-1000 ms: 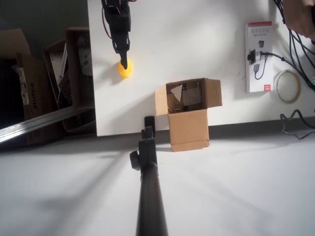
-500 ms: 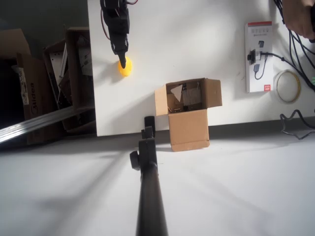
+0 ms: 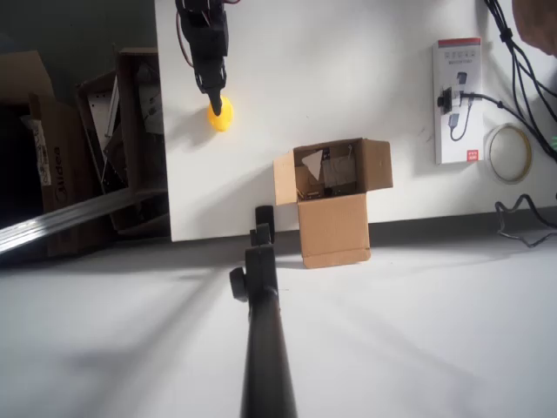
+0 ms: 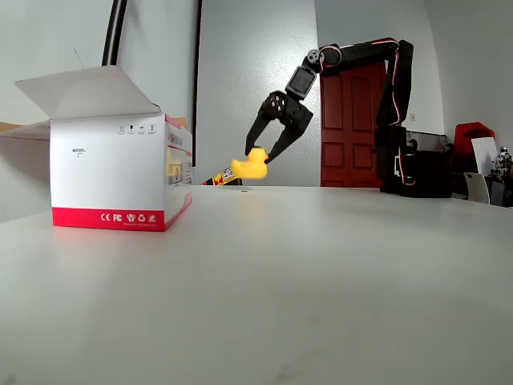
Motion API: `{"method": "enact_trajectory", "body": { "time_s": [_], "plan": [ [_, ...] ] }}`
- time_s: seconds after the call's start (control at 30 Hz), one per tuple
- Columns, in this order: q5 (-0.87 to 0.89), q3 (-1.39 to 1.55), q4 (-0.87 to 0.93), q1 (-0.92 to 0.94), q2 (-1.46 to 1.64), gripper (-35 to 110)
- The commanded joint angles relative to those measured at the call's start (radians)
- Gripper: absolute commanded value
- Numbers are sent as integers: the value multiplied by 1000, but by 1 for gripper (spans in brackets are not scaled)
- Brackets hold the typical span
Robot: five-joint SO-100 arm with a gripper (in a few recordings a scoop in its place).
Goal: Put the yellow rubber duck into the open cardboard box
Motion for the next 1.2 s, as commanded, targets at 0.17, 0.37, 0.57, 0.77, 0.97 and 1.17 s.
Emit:
{"method": "enact_trajectory", "body": {
  "time_s": [0.17,0.37,0.57,0.77,0.97,1.17],
  "plan": [
    [38,-252,245,-152,155,7],
    [57,-459,331,-311,80,5],
    [69,-617,282,-416,-72,4],
    [71,-796,249,-456,-250,4],
    [71,-965,247,-471,-407,4],
    [74,-1037,201,-468,-508,4]
  ]
}}
